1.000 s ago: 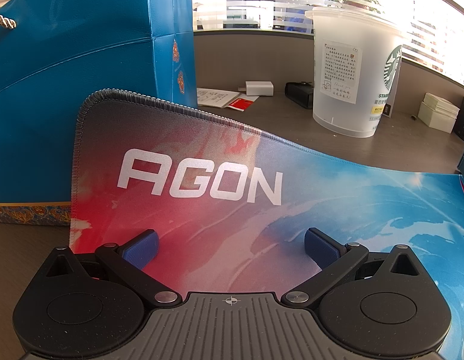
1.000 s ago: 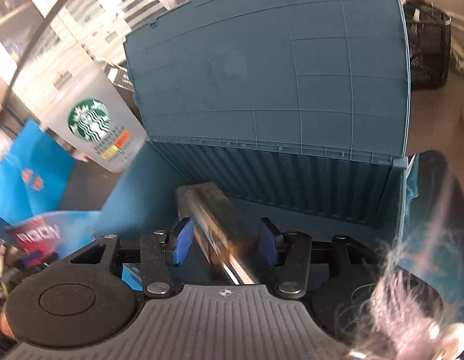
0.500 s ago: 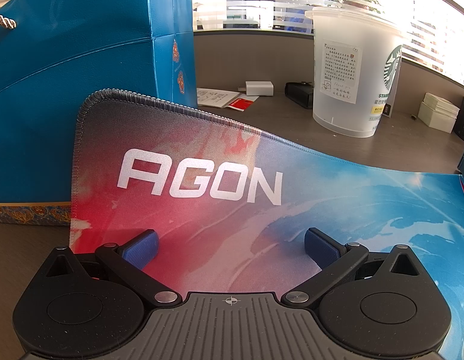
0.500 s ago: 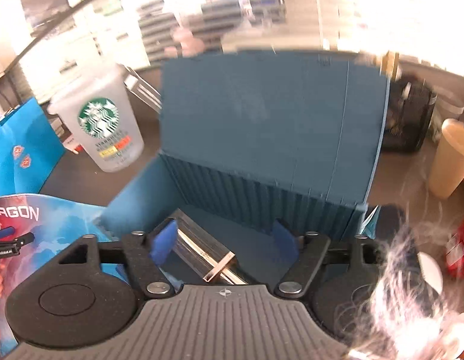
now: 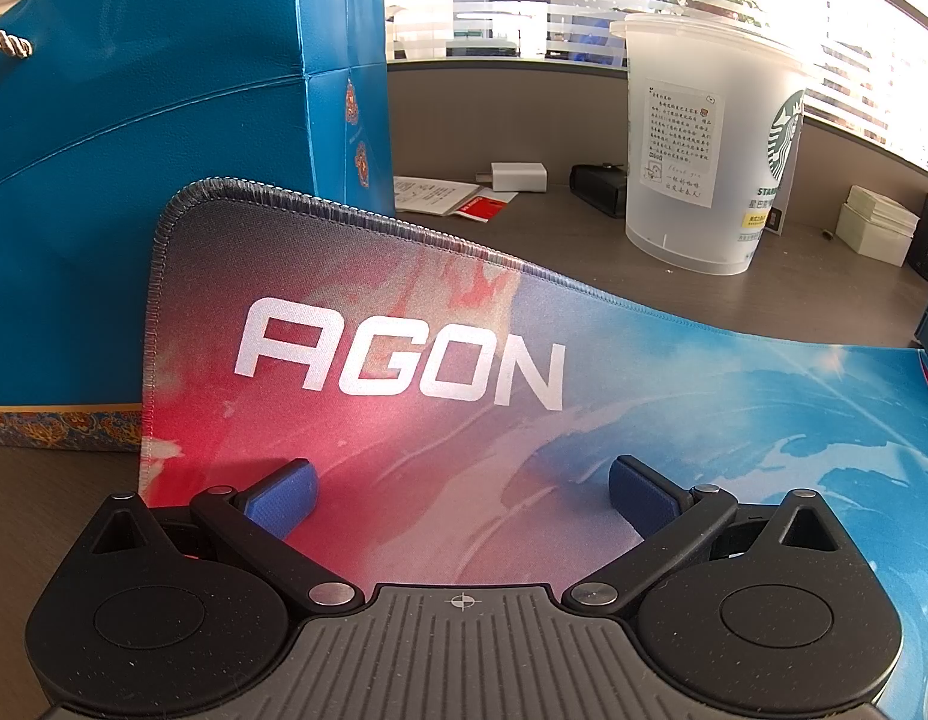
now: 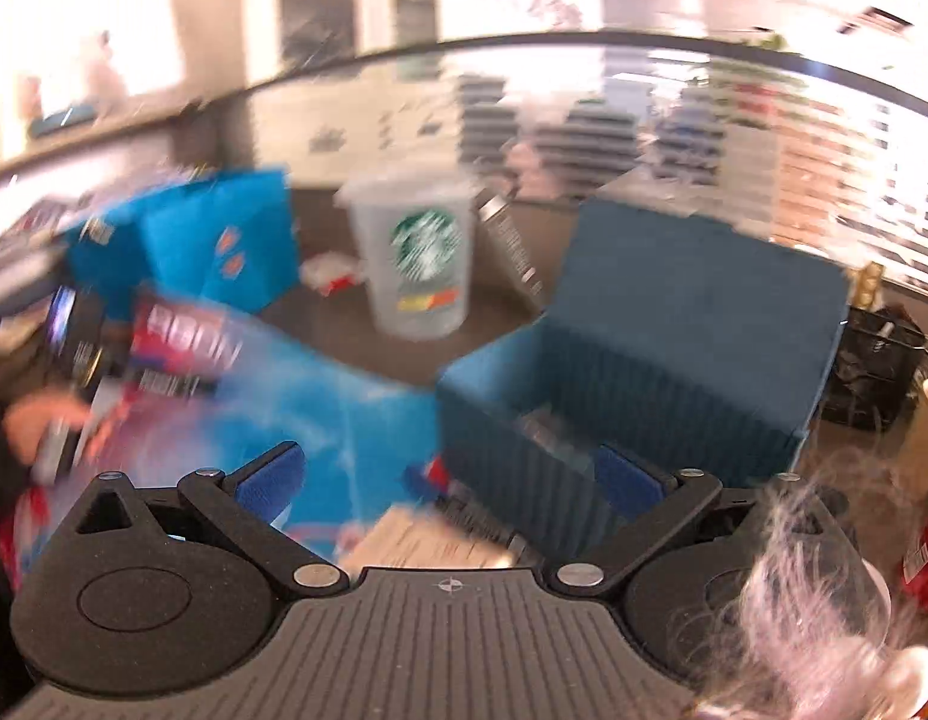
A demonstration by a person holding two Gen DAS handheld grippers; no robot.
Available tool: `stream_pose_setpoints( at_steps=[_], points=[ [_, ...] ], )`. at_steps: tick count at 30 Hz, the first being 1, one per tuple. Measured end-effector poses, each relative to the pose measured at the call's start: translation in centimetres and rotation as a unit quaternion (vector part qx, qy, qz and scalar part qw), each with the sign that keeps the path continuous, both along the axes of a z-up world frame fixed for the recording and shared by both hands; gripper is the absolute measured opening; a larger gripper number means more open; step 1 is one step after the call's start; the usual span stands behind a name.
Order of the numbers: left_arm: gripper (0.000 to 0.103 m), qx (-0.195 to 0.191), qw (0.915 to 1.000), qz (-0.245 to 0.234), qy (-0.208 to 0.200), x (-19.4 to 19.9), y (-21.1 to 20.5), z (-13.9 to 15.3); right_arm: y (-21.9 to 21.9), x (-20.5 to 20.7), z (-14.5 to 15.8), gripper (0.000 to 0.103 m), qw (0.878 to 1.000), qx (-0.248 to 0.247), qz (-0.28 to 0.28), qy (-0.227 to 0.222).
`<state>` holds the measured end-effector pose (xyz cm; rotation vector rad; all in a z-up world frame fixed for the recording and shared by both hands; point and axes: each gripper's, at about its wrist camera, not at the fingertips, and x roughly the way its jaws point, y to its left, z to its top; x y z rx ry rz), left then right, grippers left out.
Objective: Organize rigid objects
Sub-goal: 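Move the right gripper back to the pile over the green tube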
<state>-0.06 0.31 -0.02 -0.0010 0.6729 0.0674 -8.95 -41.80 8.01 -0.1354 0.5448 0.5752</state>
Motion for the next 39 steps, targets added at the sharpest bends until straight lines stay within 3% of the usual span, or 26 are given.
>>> stream_pose_setpoints(
  at_steps=[7, 26, 30, 34, 37, 39],
  points=[
    [0.103, 0.000, 1.0000, 0.000, 0.000, 0.0, 0.0, 0.0, 1.9, -3.1, -4.0, 0.103, 0.996, -0.059, 0.061, 0.042],
    [0.103, 0.000, 1.0000, 0.000, 0.000, 0.0, 0.0, 0.0, 4.5, -2.3, -9.0, 0.103, 0.992, -0.052, 0.082, 0.076],
    [0.103, 0.000, 1.0000, 0.000, 0.000, 0.0, 0.0, 0.0, 5.0, -2.8, -9.3, 0.103, 0.992, -0.043, 0.074, 0.097],
    [0.103, 0.000, 1.0000, 0.000, 0.000, 0.0, 0.0, 0.0, 6.1, -3.9, -8.6, 0.103, 0.984, -0.031, 0.110, 0.138],
    [0.103, 0.000, 1.0000, 0.000, 0.000, 0.0, 0.0, 0.0, 7.3, -3.9, -8.7, 0.098, 0.986, -0.063, 0.100, 0.115],
    [0.103, 0.000, 1.0000, 0.000, 0.000, 0.0, 0.0, 0.0, 7.9, -3.7, -8.8, 0.088, 0.988, -0.079, 0.094, 0.092]
  ],
)
